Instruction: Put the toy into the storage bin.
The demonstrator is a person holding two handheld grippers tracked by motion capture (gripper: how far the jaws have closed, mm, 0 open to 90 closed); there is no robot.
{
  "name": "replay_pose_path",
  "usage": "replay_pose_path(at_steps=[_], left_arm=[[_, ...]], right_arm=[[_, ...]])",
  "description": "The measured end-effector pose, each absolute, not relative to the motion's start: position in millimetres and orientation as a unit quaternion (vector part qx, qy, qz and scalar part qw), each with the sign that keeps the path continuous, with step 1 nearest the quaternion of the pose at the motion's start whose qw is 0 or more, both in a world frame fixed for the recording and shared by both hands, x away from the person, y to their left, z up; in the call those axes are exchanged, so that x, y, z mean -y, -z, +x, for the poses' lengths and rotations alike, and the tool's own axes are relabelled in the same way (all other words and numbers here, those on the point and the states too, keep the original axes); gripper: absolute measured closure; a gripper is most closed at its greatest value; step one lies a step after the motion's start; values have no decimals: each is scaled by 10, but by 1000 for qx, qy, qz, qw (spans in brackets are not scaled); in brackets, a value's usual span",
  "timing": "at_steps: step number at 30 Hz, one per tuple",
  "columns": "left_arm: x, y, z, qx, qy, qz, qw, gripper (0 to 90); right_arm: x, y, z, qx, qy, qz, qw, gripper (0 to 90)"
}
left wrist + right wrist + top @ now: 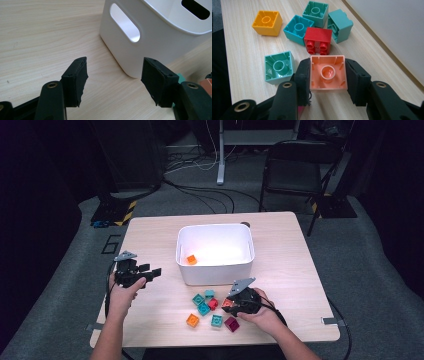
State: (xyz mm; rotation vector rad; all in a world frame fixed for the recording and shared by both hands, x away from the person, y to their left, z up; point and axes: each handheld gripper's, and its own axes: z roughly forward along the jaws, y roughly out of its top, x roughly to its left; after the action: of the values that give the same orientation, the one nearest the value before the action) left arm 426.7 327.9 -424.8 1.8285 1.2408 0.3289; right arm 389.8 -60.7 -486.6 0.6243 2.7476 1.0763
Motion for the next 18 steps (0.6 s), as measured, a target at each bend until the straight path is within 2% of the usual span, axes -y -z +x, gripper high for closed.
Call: replay_pose_path(at_steps=[18], left_arm=[[-3281,4256,4268,-500,-132,736,437,370]], right_arm=[[663,4683,3929,-903,-368,214,66,582]])
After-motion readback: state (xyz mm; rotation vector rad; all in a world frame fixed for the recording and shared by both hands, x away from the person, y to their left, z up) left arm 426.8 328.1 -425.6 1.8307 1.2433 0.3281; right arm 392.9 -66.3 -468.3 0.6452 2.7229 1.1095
